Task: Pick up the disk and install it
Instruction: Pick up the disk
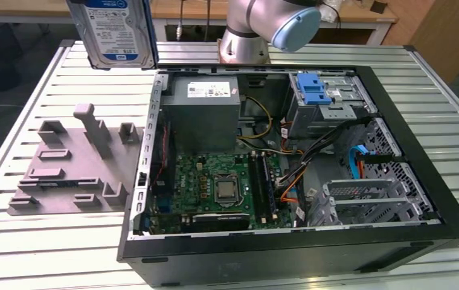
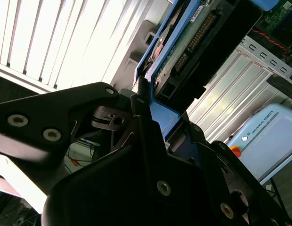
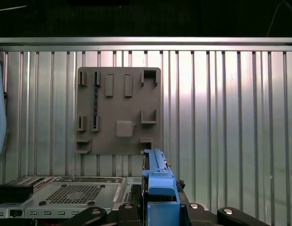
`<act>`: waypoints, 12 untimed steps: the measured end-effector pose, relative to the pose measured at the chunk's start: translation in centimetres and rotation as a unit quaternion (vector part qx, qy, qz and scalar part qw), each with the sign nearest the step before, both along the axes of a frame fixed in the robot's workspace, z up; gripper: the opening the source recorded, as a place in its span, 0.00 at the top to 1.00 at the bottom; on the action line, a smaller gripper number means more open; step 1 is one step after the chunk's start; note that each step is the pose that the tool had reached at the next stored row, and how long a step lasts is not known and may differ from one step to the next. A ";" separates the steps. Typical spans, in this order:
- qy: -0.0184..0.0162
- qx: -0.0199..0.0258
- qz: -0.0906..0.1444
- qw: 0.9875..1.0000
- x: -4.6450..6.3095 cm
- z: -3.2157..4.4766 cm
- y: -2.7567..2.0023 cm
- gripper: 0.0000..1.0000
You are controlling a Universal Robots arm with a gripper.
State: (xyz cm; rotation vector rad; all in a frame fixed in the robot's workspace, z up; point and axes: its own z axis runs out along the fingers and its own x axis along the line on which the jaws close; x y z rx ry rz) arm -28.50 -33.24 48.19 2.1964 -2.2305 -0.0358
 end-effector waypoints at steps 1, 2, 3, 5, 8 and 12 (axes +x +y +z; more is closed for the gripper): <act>0.000 0.000 0.000 1.000 0.1 0.00 0.00 0.64; 0.000 0.000 0.000 1.000 0.3 0.00 0.00 0.64; 0.000 0.000 0.000 1.000 0.4 0.00 0.00 0.64; 0.000 0.000 0.000 1.000 0.7 0.00 0.00 0.64; 0.000 0.000 0.000 1.000 1.1 0.00 -0.01 0.64; 0.000 0.000 0.000 1.000 1.4 0.00 -0.13 0.64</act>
